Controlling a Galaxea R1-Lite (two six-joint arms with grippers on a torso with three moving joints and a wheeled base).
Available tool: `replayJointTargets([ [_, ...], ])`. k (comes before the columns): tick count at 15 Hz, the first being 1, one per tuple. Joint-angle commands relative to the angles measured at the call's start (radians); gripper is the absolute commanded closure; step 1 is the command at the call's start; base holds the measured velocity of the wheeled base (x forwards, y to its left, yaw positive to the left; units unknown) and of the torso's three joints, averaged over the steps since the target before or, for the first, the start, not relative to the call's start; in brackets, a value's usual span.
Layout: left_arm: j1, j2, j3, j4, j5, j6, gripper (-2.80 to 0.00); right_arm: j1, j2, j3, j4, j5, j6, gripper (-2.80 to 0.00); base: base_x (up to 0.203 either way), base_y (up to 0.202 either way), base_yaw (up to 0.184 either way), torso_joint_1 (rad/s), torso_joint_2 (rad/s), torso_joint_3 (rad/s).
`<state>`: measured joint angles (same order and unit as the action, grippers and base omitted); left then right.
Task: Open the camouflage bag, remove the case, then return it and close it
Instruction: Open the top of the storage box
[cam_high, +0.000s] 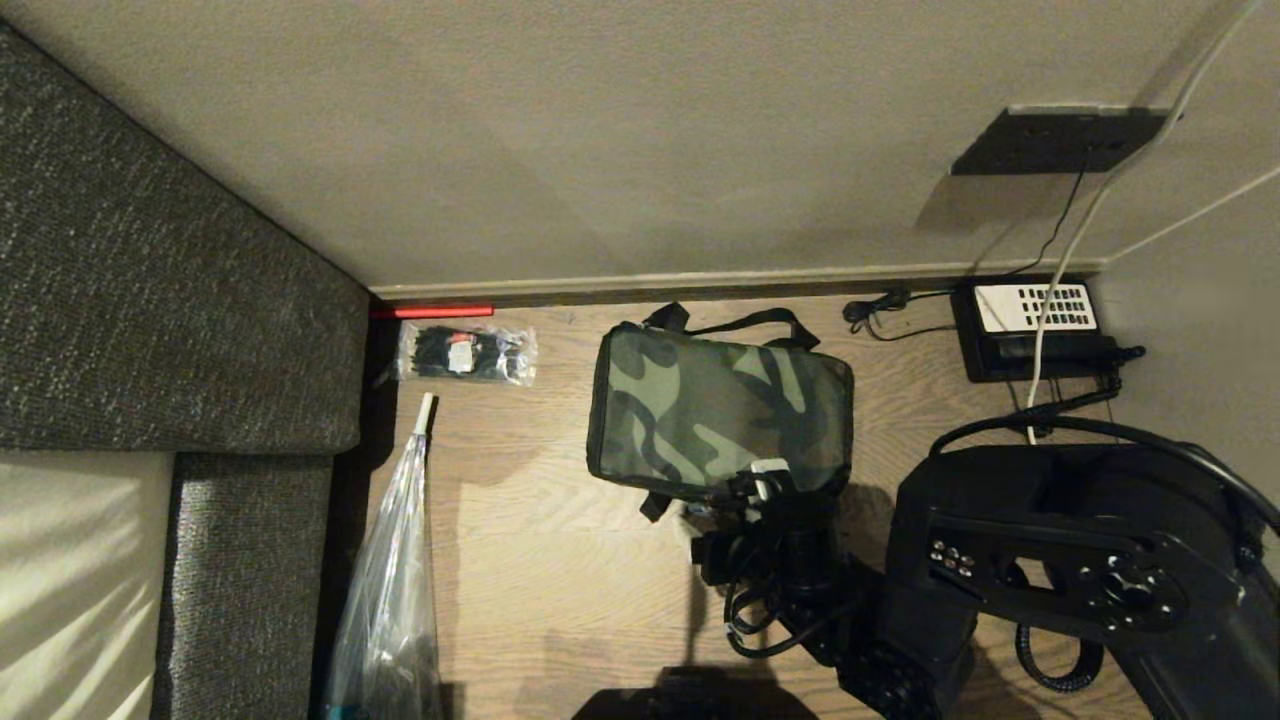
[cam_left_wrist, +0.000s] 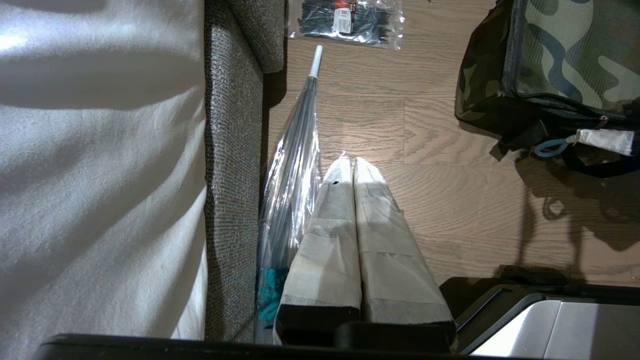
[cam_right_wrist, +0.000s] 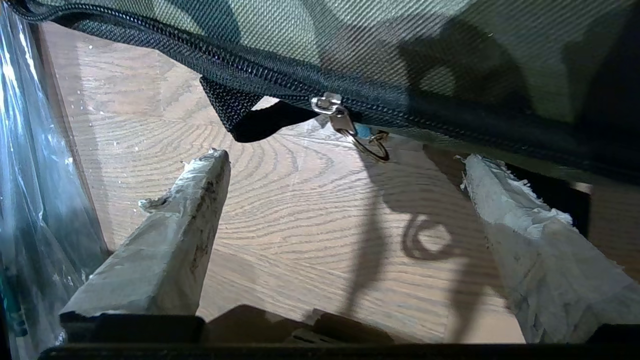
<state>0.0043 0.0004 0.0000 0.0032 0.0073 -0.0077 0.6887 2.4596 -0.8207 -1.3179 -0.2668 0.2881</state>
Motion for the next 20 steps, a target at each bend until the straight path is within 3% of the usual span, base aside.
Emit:
replayJointTargets([
  [1,0.0,-0.002,0.003,0.0,0.0,-0.001,0.0,0.0,0.018,-0.016,-0.021,0.0,0.003,-2.8,0.0,0.0,0.0,0.0,0.0,0.0],
  [9,0.0,0.0,0.003,0.0,0.0,0.0,0.0,0.0,0.047,-0.057,-0.058,-0.002,0.003,-2.8,0.0,0.0,0.0,0.0,0.0,0.0],
  [10,0.0,0.0,0.003,0.0,0.0,0.0,0.0,0.0,0.047,-0.057,-0.058,0.0,0.003,0.0,0.0,0.0,0.0,0.0,0.0,0.0],
  [20,0.0,0.0,0.003,0.0,0.0,0.0,0.0,0.0,0.047,-0.053,-0.053,-0.003,-0.007,0.0,0.0,0.0,0.0,0.0,0.0,0.0],
])
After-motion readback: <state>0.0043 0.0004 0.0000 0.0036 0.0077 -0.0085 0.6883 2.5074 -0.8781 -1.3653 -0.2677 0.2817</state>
